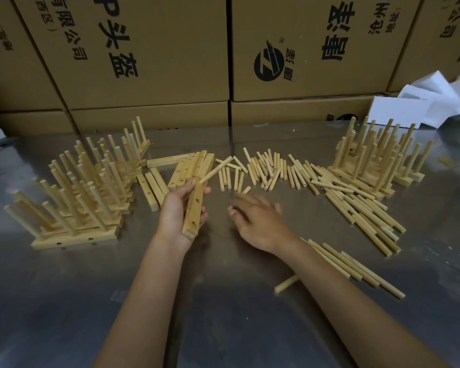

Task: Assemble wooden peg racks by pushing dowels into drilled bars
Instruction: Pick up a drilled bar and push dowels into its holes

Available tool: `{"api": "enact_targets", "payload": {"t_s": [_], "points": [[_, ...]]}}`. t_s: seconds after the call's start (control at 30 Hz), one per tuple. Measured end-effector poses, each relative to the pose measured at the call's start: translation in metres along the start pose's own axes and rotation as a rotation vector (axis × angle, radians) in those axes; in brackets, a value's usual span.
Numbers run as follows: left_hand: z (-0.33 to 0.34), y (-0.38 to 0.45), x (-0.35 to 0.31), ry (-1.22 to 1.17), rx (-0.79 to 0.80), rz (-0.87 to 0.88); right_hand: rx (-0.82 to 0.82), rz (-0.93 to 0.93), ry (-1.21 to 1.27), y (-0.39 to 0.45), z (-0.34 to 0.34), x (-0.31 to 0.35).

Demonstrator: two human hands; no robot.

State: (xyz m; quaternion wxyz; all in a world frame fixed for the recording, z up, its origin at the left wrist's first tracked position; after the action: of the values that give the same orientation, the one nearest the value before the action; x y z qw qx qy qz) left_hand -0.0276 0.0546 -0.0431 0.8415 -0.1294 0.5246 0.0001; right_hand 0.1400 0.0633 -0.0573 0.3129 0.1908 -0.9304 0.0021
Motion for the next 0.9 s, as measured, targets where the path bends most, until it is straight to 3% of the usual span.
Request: {"api": "enact_targets", "payload": {"t_s": [0.07,0.17,0.37,0.47,0.53,0.67,0.9], "points": [[-0.005,0.002,0.002,-0.036,-0.002,-0.025,-0.066,-0.025,-0.067,0.001,0.001,0.001],[-0.006,0.003,0.002,-0.091,-0.006,-0.047,-0.176,-0.041,0.043,-0.004,-0.005,-0.006],[-0.005,-0.001,0.004,-0.105,-0.024,-0.104,-0.178,0.064,0.08,-0.011,-0.012,-0.015],[-0.003,-0.003,0.004,-0.071,-0.017,-0.109,-0.177,0.087,-0.053,-0.013,-0.017,-0.016],[-0.001,-0.005,0.004,-0.059,-0.013,-0.115,-0.187,0.027,-0.078,-0.017,-0.021,-0.012],[0.006,-0.008,0.005,0.03,0.001,-0.092,-0.15,-0.185,0.197,-0.025,-0.023,0.009],[0.02,-0.015,0.005,0.177,-0.022,-0.008,-0.264,-0.338,0.217,-0.03,-0.023,0.023]]}}
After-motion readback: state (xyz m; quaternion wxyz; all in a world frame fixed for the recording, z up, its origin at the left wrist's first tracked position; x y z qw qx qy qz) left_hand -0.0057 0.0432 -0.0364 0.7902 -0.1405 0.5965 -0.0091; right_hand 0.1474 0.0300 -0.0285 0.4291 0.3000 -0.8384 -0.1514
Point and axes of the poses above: each hand's wrist, its own y-axis towards the middle knuckle, its own z-axis out of the palm, x = y × z, the point moved 2 cm from there along y, towards the middle knuckle, and after that the axes turned 7 degrees about y, right-handed, at the moved point
